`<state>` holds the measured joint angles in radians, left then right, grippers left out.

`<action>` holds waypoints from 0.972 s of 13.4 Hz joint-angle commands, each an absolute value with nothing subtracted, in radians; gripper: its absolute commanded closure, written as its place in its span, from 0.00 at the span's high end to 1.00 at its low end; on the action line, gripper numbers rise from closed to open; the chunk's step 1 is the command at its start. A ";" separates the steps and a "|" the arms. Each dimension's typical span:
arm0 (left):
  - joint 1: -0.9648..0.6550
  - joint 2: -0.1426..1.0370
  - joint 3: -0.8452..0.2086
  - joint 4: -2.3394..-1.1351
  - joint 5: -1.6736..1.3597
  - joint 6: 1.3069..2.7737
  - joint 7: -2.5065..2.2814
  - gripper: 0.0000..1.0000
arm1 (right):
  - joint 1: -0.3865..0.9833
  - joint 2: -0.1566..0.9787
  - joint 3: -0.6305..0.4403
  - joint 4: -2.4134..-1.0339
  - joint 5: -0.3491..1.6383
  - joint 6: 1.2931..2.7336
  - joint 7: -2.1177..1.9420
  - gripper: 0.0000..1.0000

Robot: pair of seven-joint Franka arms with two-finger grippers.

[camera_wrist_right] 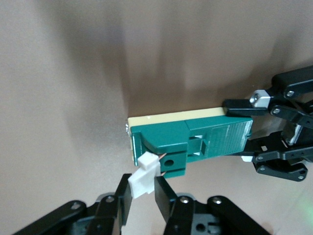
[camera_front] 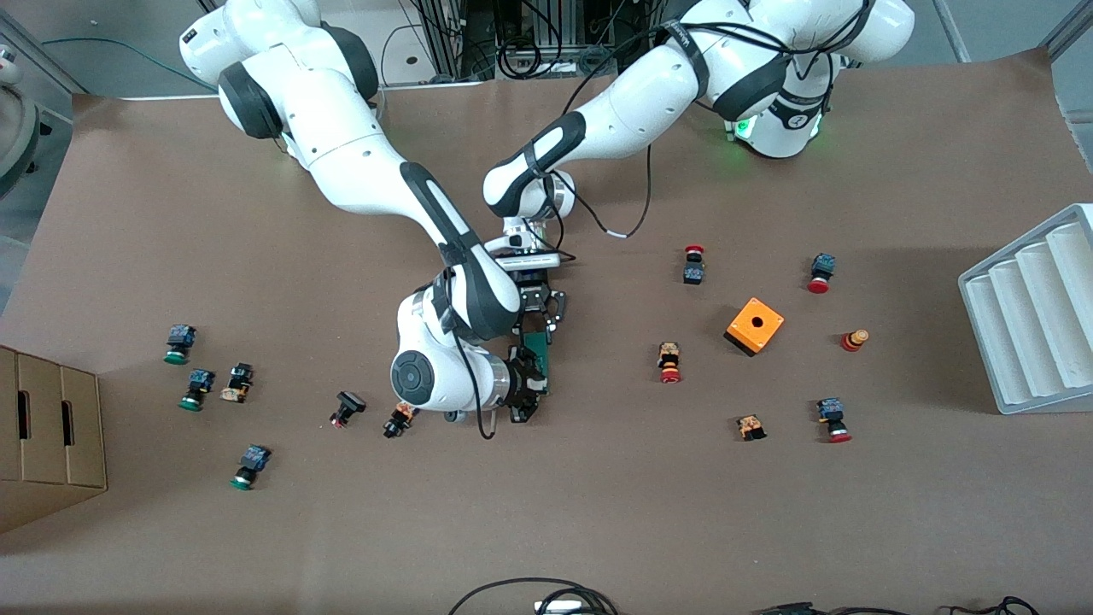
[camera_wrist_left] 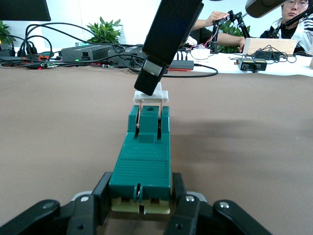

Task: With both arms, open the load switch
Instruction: 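Grasp the white lever with the right gripper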

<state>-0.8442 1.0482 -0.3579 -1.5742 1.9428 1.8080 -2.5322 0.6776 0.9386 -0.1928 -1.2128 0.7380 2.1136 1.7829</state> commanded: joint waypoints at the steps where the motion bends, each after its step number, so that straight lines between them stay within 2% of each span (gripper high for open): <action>1: -0.853 1.066 -0.351 -1.549 1.934 1.812 -2.530 0.56 | 0.698 0.879 -0.172 -1.308 0.712 2.091 1.781 0.27; 4: -0.853 1.066 -0.351 -1.549 1.936 1.812 -2.530 0.53 | 0.698 0.870 -0.172 -1.316 0.710 2.088 1.782 0.27; 13: -0.853 1.066 -0.351 -1.549 1.934 1.812 -2.531 0.55 | 0.699 0.836 -0.170 -1.327 0.689 2.066 1.781 0.27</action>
